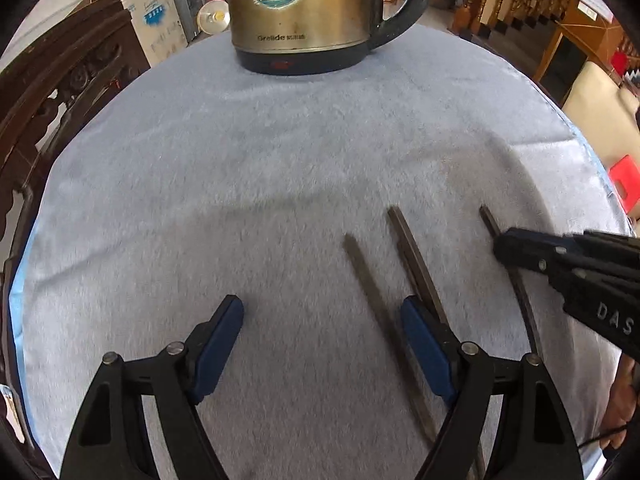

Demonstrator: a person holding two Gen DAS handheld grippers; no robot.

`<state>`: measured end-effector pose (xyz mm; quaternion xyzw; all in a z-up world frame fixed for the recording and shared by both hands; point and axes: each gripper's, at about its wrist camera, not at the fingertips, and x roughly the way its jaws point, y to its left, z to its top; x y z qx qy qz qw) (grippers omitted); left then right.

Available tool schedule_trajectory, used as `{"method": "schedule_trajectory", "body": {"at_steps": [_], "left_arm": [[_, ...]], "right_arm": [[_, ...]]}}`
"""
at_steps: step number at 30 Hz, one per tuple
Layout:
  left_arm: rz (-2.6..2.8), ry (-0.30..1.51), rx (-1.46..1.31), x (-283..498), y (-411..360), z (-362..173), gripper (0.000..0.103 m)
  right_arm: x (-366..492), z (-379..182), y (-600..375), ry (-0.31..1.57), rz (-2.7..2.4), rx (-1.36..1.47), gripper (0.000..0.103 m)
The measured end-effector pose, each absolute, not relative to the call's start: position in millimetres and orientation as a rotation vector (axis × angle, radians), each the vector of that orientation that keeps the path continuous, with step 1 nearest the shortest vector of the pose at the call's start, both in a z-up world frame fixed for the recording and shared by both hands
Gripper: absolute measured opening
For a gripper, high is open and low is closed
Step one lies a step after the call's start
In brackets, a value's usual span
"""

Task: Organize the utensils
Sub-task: 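Grasp one dark chopstick with the left tool while the right tool grasps another, then lift both held chopsticks and lower them upright into the green cup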

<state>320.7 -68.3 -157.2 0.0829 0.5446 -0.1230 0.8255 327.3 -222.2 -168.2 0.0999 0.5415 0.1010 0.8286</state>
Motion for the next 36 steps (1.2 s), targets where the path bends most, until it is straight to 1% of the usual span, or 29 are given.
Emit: {"method": "schedule_trajectory", "body": {"at_steps": [1,2,4,5,6,7,13,19,23,29,36], "left_arm": [[-0.269,1.153,0.179,321,-70,-155,0.066],[-0.283,1.146,0.188,321,-73,-153,0.06],[-0.298,1.141,0.198,324,-77,-151,0.045],[-0.301,1.139,0.2,324,-77,-151,0.039],[-0.308,1.138,0.202,325,-79,-150,0.028],[-0.314,1.138,0.204,324,-81,-150,0.019],[-0.344,1.152,0.169,328,-78,-148,0.006],[-0.362,1.219,0.077,330,-50,-148,0.005],[-0.35,1.199,0.03,323,-35,-132,0.005],[-0.28,1.049,0.023,303,-10,-84,0.005],[-0.188,0.856,-0.016,267,26,-32,0.005]], "right_arm": [[327,-168,-223,1.156,0.214,0.216,0.009],[327,-167,-223,1.164,0.211,0.215,0.009],[330,-165,-221,1.184,0.204,0.192,0.01],[333,-164,-220,1.192,0.201,0.188,0.01],[336,-164,-217,1.204,0.193,0.181,0.01],[339,-164,-214,1.216,0.184,0.168,0.01],[351,-163,-198,1.26,0.177,0.07,0.01],[352,-157,-200,1.29,0.191,0.069,0.007],[339,-141,-216,1.244,0.211,0.141,0.007],[310,-101,-234,1.087,0.223,0.196,0.007],[243,-57,-257,0.858,0.179,0.238,0.007]]}}
